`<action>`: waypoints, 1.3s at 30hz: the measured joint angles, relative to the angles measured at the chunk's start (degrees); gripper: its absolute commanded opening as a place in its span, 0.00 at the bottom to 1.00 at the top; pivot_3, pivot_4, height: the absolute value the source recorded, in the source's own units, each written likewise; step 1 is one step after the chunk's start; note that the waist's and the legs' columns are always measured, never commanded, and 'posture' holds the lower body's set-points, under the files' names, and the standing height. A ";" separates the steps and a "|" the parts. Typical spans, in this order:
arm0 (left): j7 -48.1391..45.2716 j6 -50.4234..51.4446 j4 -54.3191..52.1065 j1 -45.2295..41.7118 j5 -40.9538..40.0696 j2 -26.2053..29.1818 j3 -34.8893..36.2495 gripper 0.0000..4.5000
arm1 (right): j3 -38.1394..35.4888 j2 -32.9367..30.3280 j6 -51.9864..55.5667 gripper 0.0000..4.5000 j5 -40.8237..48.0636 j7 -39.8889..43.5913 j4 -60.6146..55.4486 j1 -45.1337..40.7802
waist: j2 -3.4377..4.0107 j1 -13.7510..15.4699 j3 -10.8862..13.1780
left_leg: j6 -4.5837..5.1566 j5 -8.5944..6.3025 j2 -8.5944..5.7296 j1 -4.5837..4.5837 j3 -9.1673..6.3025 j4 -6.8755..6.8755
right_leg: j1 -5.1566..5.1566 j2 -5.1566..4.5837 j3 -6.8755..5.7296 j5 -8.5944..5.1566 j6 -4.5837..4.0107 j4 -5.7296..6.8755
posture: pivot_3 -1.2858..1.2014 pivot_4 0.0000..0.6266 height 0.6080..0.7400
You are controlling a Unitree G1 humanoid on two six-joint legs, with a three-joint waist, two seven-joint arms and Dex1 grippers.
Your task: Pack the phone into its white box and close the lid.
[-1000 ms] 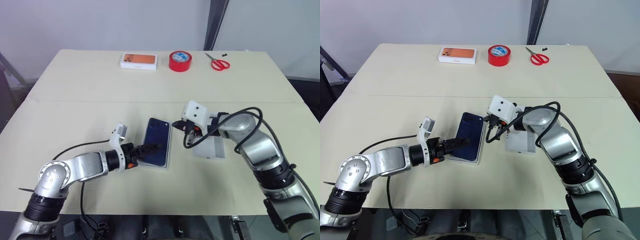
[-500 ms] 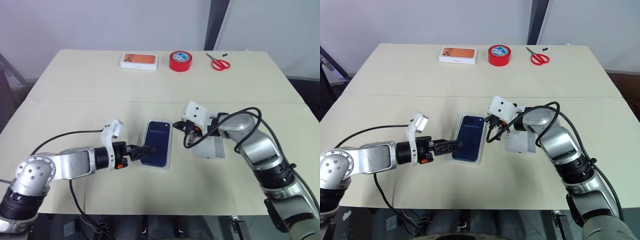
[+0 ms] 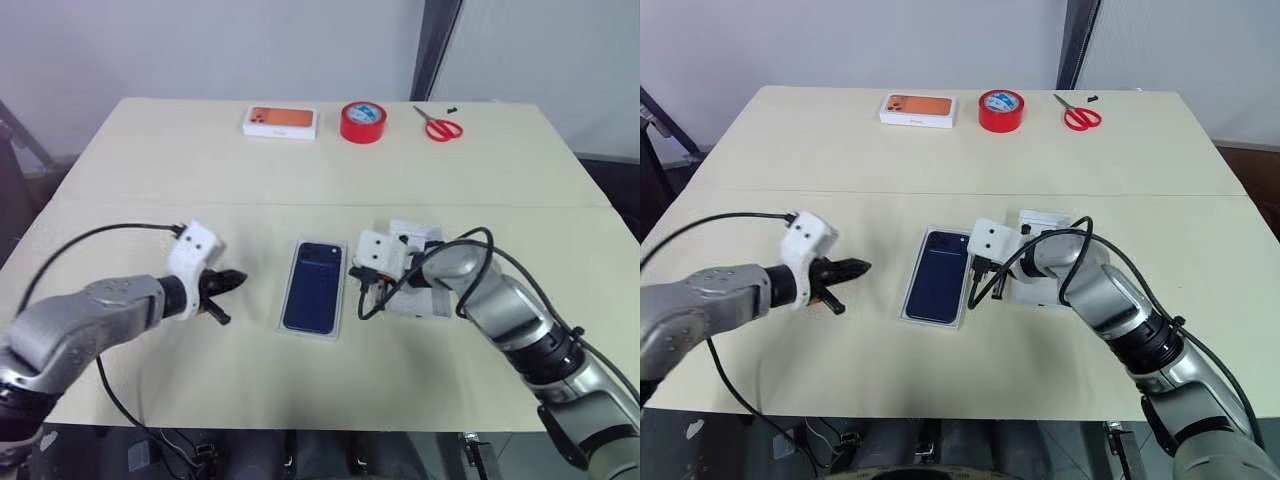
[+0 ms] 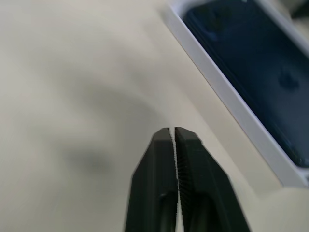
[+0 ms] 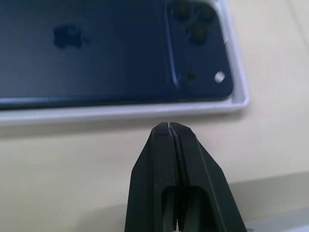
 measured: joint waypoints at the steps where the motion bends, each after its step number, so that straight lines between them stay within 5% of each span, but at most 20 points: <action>1: -1.56 -0.09 0.72 -1.65 2.76 -1.46 -2.46 0.03 | 0.71 -0.01 0.57 0.00 -0.67 -0.07 -0.06 -0.04 | 0.00 0.09 0.00 | 0.01 0.00 0.00 -0.01 0.00 0.00 | 0.00 0.00 0.00 0.01 0.01 0.00 | 0.52 0.24 0.88; 6: -6.99 0.12 2.95 -7.14 11.92 -7.29 -10.89 0.03 | 3.33 -0.04 2.31 0.00 -2.23 0.18 -0.72 -0.12 | -0.03 -0.06 0.01 | 0.07 -0.03 0.00 -0.04 0.00 0.01 | -0.04 0.00 0.00 0.05 0.09 0.01 | 0.52 0.24 0.88; 13: -11.50 2.34 7.19 -12.04 18.61 -15.11 -13.28 0.03 | 4.55 -1.03 4.15 0.00 -3.74 0.62 -2.58 -0.11 | 0.00 0.71 -0.02 | 0.38 -0.18 -0.02 0.00 -0.03 0.19 | 0.13 0.01 -0.06 0.06 0.11 0.04 | 0.52 0.24 0.88; 22: -16.71 3.28 14.61 -19.03 25.93 -27.44 -17.73 0.03 | 0.33 -9.45 4.67 0.00 -3.84 3.78 -3.69 2.31 | 0.02 2.18 -0.01 | 0.64 -0.34 -0.08 -0.14 -0.06 0.87 | 0.41 -0.02 -0.10 0.04 0.13 -0.06 | 0.52 0.24 0.88; 39: -22.38 2.80 18.76 -20.74 32.81 -35.05 -18.90 0.03 | -4.31 -15.26 3.00 0.00 -2.80 5.63 -6.48 8.56 | 0.02 2.80 -0.02 | 0.75 -0.42 -0.08 -0.14 -0.04 1.00 | 0.48 -0.11 -0.08 0.04 0.12 -0.12 | 0.52 0.24 0.88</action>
